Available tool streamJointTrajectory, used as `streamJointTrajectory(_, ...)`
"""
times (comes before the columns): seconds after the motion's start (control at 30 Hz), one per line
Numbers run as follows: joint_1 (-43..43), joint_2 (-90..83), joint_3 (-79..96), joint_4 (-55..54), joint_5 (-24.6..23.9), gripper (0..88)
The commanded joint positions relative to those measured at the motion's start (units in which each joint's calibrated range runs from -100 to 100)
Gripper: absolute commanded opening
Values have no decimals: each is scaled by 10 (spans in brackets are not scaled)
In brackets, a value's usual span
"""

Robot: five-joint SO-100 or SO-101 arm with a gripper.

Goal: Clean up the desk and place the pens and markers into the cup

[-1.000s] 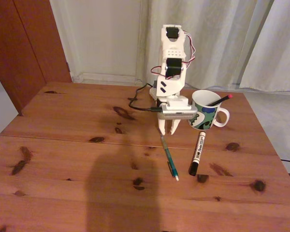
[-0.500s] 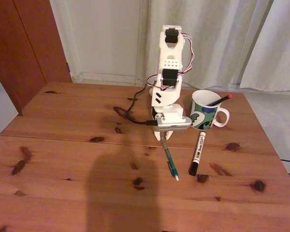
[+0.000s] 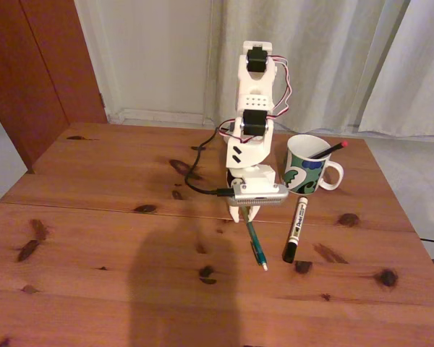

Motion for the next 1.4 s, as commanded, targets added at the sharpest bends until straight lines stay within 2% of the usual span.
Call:
streamJointTrajectory(0.0, -10, -1, -33, -13, 2, 104)
streamJointTrajectory(0.37, -33, -6, 3, -12, 2, 104)
streamJointTrajectory(1.37, -29, 1, 50, -13, 14, 98)
